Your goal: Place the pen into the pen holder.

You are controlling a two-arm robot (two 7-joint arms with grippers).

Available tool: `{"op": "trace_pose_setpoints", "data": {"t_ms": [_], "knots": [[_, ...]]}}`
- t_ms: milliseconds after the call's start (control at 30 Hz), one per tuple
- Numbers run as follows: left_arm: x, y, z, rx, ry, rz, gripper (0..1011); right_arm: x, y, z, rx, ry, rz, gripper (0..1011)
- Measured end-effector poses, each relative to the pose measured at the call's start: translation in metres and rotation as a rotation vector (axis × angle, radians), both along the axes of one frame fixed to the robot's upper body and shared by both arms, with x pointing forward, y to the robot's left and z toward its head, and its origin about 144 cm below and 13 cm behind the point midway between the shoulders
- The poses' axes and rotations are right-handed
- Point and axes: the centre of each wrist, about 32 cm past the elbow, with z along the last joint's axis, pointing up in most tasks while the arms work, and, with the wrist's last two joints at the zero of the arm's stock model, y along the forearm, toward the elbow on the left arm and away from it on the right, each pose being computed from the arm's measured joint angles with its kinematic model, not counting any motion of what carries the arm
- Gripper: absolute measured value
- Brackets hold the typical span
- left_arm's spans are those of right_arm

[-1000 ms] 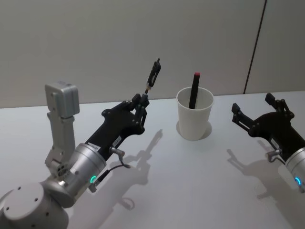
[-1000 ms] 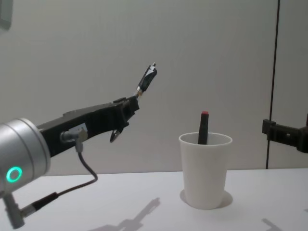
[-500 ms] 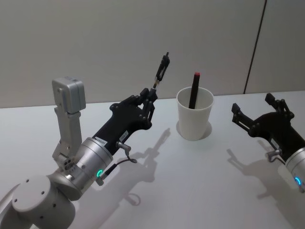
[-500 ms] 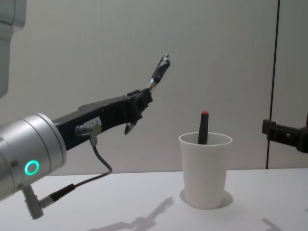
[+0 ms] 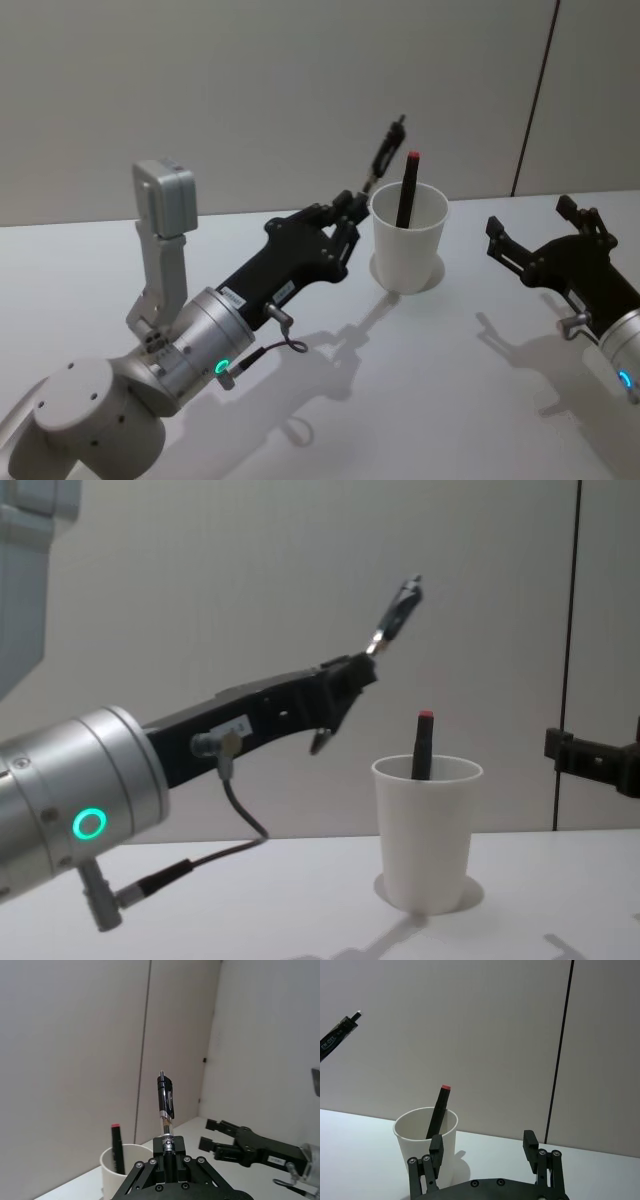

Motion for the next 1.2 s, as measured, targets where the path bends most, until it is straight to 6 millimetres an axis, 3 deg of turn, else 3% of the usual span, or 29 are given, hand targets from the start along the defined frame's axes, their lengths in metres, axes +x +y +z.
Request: {"op": "trace_pose_setpoints", "data": {"t_ms": [433, 1200], "knots": [[0.005, -0.012, 0.004, 0.020, -0.005, -0.102, 121, 0.000, 0.000, 0.000, 0.000, 0.000, 0.000, 1001], [0.008, -0.021, 0.007, 0.046, -0.005, -0.136, 123, -0.002, -0.002, 0.005, 0.032, 0.005, 0.039, 1002]]}}
